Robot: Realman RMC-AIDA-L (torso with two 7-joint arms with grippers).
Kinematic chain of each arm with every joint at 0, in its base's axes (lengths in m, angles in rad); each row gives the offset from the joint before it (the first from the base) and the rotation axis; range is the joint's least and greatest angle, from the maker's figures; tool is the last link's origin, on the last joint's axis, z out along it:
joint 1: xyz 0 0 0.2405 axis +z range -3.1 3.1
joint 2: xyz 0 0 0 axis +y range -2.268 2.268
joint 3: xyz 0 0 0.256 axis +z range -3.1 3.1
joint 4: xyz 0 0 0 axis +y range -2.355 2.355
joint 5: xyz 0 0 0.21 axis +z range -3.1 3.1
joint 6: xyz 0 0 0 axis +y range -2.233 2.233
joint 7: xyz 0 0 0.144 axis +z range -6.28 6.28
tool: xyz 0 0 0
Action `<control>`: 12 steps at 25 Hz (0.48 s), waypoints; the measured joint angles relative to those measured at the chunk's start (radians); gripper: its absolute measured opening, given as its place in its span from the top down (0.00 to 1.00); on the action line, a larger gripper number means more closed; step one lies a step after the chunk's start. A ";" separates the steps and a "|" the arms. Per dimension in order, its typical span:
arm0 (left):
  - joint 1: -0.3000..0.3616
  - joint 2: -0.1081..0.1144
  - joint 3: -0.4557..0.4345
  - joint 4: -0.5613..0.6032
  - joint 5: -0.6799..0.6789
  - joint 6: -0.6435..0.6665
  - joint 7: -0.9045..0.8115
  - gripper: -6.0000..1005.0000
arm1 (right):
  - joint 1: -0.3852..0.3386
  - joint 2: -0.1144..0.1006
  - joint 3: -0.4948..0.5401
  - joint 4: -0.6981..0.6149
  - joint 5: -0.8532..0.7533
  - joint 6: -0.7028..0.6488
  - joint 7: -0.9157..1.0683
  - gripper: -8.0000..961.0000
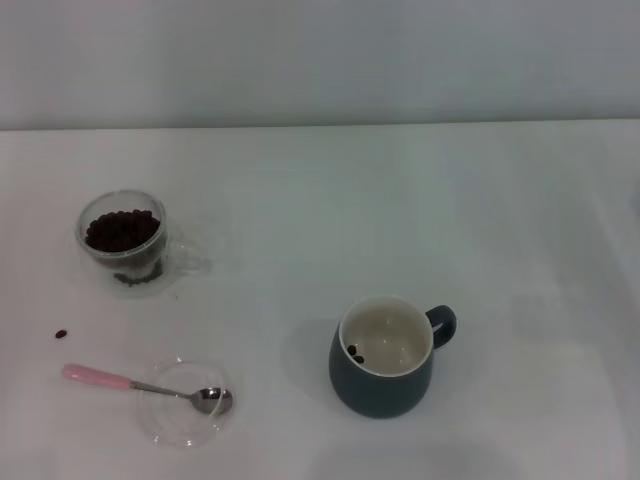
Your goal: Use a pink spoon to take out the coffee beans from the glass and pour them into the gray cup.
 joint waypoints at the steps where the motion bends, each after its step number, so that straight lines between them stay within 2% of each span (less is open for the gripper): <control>1: -0.009 0.000 0.000 0.001 -0.003 -0.009 0.014 0.43 | -0.004 0.000 -0.010 0.003 0.000 0.000 0.007 0.24; 7: -0.078 -0.004 -0.006 -0.003 -0.012 -0.039 0.160 0.43 | -0.016 0.001 -0.029 0.034 0.000 0.004 0.010 0.24; 12: -0.100 -0.012 -0.021 -0.006 -0.060 -0.038 0.175 0.37 | -0.011 0.003 -0.021 0.061 0.006 0.023 -0.021 0.24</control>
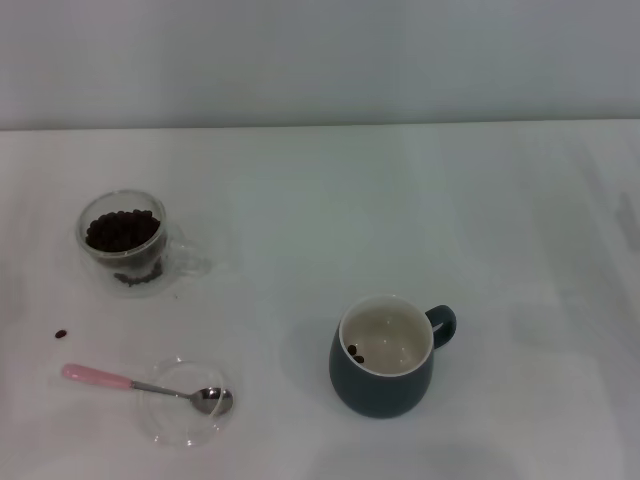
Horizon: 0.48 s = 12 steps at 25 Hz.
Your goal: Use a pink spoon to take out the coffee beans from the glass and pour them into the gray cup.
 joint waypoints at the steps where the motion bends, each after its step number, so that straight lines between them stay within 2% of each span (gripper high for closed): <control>1: -0.004 -0.001 -0.001 -0.004 -0.025 0.001 0.000 0.36 | 0.001 0.000 0.002 0.006 0.002 0.001 -0.010 0.24; 6: -0.015 0.000 -0.001 -0.025 -0.078 -0.001 -0.006 0.26 | 0.002 0.001 0.003 0.026 0.004 0.000 -0.044 0.24; 12: -0.019 0.001 0.001 -0.037 -0.081 -0.005 -0.002 0.15 | 0.004 0.001 0.003 0.040 0.004 0.003 -0.041 0.24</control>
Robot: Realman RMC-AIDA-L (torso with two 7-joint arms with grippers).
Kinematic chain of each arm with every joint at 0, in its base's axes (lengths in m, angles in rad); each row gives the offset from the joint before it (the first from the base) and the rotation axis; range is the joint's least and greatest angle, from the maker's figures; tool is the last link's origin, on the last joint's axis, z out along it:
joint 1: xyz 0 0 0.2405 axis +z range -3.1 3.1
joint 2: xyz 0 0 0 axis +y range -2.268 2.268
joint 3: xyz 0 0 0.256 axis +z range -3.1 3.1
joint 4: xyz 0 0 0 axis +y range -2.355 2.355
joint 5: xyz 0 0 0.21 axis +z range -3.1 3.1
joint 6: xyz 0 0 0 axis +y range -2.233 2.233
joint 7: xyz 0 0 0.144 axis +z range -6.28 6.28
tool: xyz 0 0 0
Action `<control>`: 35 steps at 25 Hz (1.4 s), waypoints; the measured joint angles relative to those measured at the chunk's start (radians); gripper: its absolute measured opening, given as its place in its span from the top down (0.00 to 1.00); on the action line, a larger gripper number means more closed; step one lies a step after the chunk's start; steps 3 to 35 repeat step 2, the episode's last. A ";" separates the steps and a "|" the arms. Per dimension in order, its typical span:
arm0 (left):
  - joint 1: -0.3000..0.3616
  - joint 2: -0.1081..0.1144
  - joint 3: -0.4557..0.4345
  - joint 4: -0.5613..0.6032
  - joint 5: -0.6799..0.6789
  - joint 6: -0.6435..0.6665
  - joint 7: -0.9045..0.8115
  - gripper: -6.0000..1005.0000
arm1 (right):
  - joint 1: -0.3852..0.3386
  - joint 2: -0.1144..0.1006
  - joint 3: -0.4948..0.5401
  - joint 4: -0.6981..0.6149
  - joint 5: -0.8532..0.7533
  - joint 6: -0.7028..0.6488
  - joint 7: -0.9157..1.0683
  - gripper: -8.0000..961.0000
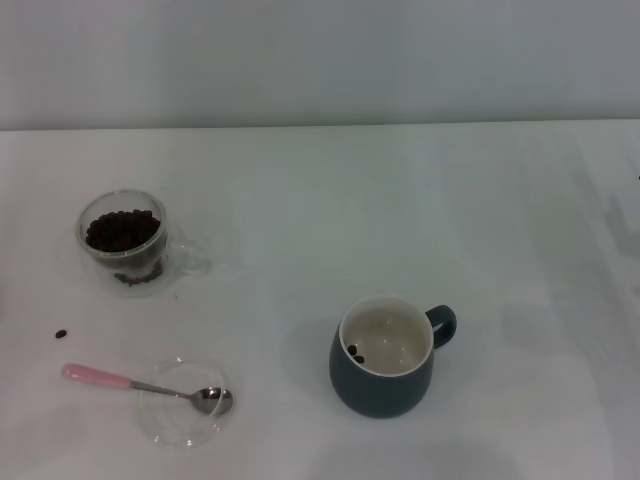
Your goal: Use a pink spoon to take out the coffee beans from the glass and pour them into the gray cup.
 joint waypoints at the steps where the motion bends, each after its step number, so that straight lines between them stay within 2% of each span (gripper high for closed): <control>1: 0.000 0.000 0.001 -0.001 0.001 0.000 0.000 0.15 | 0.000 0.000 0.000 0.003 0.000 0.001 0.000 0.24; 35: 0.000 0.000 0.002 -0.004 0.001 0.000 -0.001 0.15 | 0.000 0.000 0.000 0.005 0.000 0.001 0.000 0.24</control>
